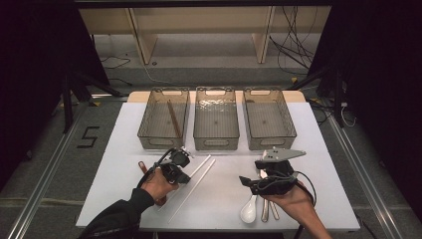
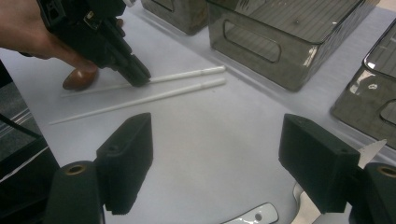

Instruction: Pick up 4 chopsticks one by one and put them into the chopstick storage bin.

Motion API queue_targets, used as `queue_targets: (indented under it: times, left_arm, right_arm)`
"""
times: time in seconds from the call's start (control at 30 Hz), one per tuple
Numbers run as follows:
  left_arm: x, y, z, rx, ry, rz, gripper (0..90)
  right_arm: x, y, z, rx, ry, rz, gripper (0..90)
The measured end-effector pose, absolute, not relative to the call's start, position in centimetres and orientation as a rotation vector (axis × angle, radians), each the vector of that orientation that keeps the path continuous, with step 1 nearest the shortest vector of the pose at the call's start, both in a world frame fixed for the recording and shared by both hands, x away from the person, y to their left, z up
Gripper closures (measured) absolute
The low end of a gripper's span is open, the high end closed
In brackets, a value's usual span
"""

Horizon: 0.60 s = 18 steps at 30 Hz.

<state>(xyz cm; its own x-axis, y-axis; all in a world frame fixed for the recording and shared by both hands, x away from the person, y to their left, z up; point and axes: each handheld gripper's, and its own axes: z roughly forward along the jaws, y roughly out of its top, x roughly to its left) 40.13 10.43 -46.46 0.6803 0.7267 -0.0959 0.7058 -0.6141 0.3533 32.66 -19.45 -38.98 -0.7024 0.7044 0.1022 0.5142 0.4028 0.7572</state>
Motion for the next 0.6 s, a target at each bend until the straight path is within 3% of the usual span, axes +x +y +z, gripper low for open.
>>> queue_targets:
  times: [0.6]
  left_arm:
    - [40.14, 9.95, -46.33, 2.503, 1.11, 0.056, 83.9]
  right_arm:
    - [32.68, -19.47, -38.99, 1.073, 2.426, 1.182, 27.2]
